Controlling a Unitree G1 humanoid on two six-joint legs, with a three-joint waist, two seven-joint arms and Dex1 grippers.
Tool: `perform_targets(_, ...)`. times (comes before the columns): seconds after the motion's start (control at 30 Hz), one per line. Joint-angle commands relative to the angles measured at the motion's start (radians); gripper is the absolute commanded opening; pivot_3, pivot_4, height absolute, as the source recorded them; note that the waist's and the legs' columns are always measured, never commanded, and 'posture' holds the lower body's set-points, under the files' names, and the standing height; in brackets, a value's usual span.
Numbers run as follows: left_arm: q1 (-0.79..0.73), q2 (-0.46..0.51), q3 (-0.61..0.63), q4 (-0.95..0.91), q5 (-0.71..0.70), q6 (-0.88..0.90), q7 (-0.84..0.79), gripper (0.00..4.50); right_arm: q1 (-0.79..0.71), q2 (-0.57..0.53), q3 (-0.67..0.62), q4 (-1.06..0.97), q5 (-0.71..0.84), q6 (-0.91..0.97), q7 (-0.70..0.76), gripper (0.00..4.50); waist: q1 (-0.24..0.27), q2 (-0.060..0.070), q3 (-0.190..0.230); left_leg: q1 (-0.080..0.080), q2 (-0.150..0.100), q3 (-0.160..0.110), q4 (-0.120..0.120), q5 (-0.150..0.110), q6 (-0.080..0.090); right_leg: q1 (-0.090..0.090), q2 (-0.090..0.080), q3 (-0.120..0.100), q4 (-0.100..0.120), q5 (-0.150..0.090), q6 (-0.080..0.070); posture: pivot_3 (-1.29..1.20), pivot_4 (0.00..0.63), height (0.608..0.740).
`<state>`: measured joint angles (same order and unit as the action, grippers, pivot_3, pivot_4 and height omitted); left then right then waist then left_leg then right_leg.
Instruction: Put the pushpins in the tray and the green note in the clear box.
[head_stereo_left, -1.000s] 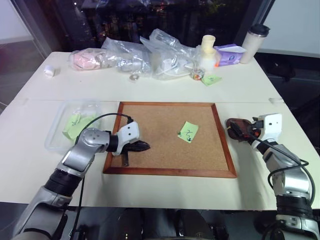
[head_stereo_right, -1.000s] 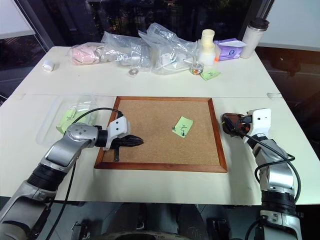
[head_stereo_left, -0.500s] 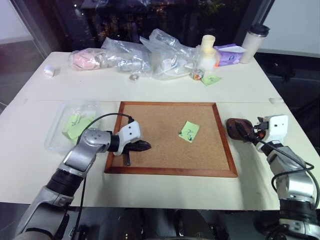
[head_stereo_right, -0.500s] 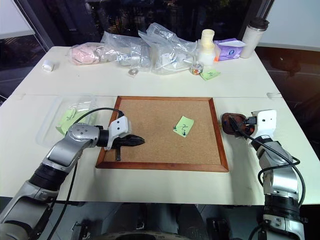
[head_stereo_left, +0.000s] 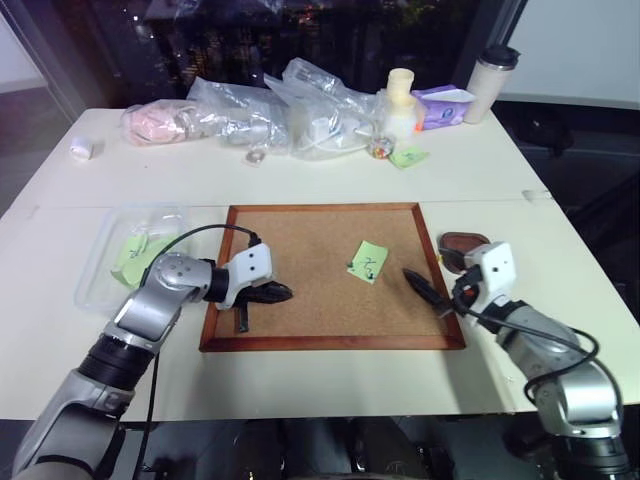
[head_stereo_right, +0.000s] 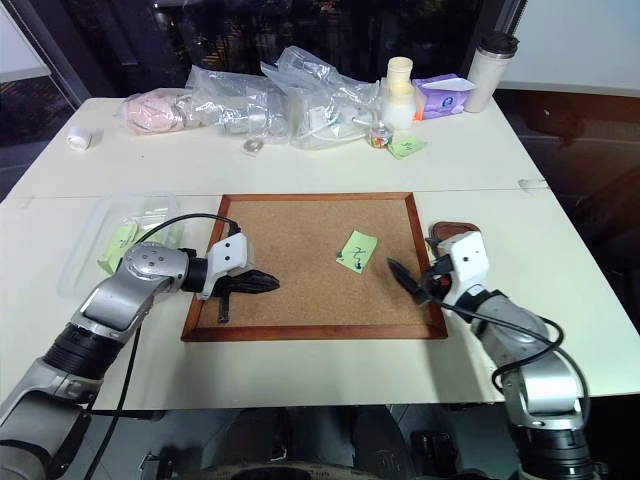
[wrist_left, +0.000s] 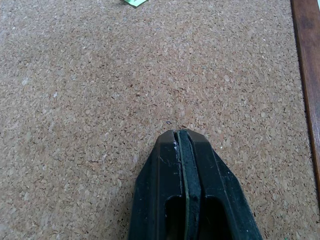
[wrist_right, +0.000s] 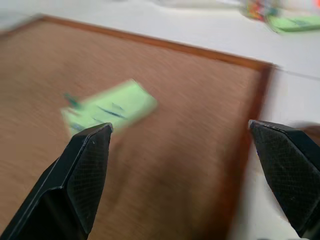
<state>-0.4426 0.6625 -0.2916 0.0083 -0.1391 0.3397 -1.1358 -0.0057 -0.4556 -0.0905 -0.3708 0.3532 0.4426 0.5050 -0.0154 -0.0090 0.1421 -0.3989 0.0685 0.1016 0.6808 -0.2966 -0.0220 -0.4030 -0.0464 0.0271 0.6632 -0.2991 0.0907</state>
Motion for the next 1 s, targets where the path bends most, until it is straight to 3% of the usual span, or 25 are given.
perform_targets(0.03,0.035,0.014,-0.032,0.018,0.039,0.028,0.006,0.0,-0.026,0.014,0.076,-0.011,-0.052,-0.035,0.0,4.48,0.001,0.0,0.0,0.0,0.0,0.0,0.0,0.0,0.0,0.0,0.0,0.0,0.0,0.0,0.0,0.0,0.15,0.734)
perform_targets(0.4,0.042,0.017,-0.035,0.009,0.04,0.039,0.016,0.0,-0.103,0.057,0.169,0.133,-0.094,-0.104,0.045,4.48,0.003,-0.001,0.0,0.0,0.0,0.0,0.0,0.0,0.0,0.0,0.0,0.0,0.0,0.0,0.0,0.0,0.15,0.734)
perform_targets(0.5,0.045,0.018,-0.035,0.003,0.038,0.044,0.018,0.0,-0.113,0.06,0.18,0.166,-0.11,-0.123,0.056,3.73,0.002,-0.001,0.0,0.0,0.0,0.0,0.0,0.0,0.0,0.0,0.0,0.0,0.0,0.0,0.0,0.0,0.15,0.734)
perform_targets(0.73,0.048,0.019,-0.033,-0.006,0.037,0.053,0.025,0.0,-0.114,0.061,0.177,0.2,-0.121,-0.152,0.071,0.31,0.002,-0.001,0.0,0.0,0.0,0.0,0.0,0.0,0.0,0.0,0.0,0.0,0.0,0.0,0.0,0.0,0.15,0.734)
perform_targets(0.77,0.048,0.02,-0.033,-0.008,0.037,0.055,0.025,0.0,-0.111,0.06,0.175,0.199,-0.12,-0.153,0.072,0.02,0.002,-0.001,0.0,0.0,0.0,0.0,0.0,0.0,0.0,0.0,0.0,0.0,0.0,0.0,0.0,0.0,0.15,0.734)
perform_targets(1.0,0.034,0.025,-0.041,0.01,0.047,0.045,0.016,0.0,-0.099,0.058,0.149,0.17,-0.116,-0.157,0.063,0.02,0.003,-0.001,0.0,0.0,0.0,0.0,0.0,0.0,0.0,0.0,0.0,0.0,0.0,0.0,0.0,0.0,0.15,0.734)
